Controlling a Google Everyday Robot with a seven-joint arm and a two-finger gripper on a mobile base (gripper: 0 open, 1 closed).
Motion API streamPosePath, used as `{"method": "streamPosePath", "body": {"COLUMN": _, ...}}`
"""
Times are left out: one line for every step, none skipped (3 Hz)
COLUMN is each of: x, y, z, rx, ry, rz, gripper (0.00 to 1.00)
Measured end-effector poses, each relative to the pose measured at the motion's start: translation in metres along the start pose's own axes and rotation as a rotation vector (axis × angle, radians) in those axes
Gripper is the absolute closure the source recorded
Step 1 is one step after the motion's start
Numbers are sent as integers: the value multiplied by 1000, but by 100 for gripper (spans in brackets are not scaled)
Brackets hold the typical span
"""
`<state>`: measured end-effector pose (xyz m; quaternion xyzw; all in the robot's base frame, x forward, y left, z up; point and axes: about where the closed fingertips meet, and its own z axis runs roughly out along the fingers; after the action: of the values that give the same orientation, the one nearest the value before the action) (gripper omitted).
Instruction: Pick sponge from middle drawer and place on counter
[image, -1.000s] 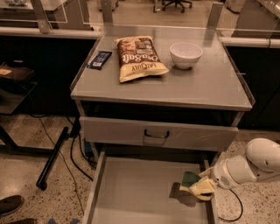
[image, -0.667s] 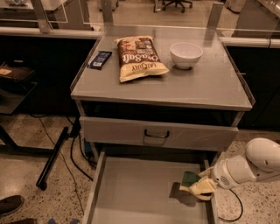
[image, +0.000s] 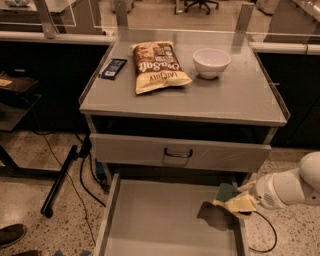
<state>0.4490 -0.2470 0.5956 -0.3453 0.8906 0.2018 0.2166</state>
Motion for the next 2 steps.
{"method": "streamPosePath", "body": {"x": -25, "y": -5, "z": -51, "rx": 82, "ry": -44, "rz": -23, "gripper": 100}}
{"method": "streamPosePath", "body": {"x": -50, "y": -6, "z": -101, "rx": 158, "ry": -93, "rz": -59, "gripper": 100}}
